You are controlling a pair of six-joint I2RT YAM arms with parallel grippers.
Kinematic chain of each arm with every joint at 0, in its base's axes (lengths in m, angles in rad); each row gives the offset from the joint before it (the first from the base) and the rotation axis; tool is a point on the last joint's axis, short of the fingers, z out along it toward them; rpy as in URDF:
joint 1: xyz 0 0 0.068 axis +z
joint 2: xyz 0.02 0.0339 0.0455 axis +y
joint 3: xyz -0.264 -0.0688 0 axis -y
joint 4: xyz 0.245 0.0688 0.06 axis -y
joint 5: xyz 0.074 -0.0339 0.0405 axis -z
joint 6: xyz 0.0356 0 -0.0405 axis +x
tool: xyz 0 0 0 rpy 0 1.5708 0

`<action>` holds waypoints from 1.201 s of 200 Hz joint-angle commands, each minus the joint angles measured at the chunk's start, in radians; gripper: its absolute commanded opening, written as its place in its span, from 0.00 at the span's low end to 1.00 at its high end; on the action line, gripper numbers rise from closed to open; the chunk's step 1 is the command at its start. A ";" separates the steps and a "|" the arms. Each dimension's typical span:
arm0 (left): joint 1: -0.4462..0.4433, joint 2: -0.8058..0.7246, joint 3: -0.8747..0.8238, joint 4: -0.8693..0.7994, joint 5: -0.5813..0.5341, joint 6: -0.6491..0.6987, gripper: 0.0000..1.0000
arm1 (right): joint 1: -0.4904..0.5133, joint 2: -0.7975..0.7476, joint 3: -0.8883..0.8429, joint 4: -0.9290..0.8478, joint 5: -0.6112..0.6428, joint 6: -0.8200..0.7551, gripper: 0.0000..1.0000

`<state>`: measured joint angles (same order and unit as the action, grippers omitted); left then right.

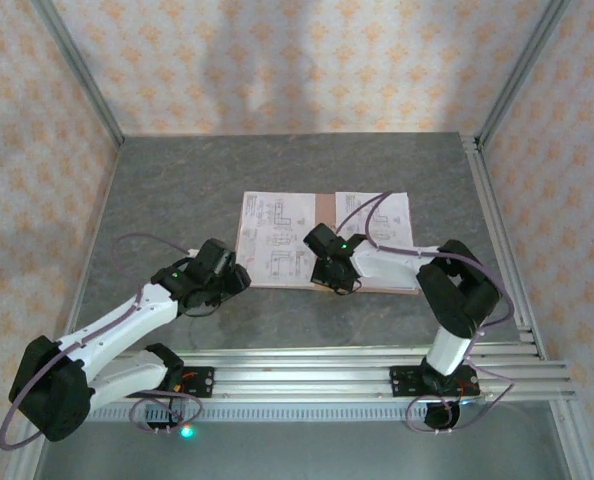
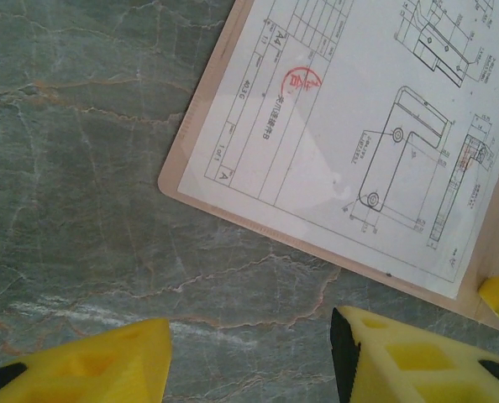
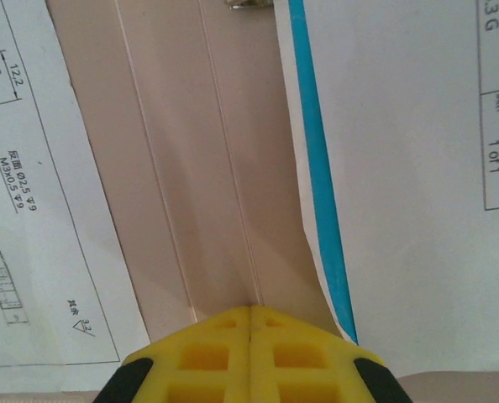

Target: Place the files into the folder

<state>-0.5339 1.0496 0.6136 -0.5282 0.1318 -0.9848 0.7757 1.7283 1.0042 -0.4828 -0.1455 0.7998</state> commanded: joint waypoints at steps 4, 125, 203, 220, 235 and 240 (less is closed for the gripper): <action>0.014 0.005 -0.012 -0.016 0.007 0.028 0.54 | -0.001 0.014 0.024 -0.042 0.052 0.011 0.02; 0.151 0.145 0.033 0.004 0.048 0.131 0.61 | -0.002 0.121 0.027 -0.092 0.053 0.012 0.01; 0.282 0.410 0.255 0.049 0.095 0.360 0.71 | -0.003 0.131 0.031 -0.095 0.045 0.013 0.00; 0.282 0.477 0.321 0.052 0.103 0.405 0.70 | -0.003 0.134 0.030 -0.094 0.043 0.012 0.00; 0.282 0.548 0.387 0.013 0.071 0.435 0.70 | -0.004 0.135 0.031 -0.094 0.042 0.012 0.00; 0.282 0.567 0.404 0.007 0.063 0.444 0.70 | -0.005 0.136 0.031 -0.094 0.041 0.012 0.00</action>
<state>-0.2550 1.5448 0.9333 -0.4969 0.2180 -0.6380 0.7753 1.7855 1.0672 -0.5159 -0.1265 0.8032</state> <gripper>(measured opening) 0.703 0.044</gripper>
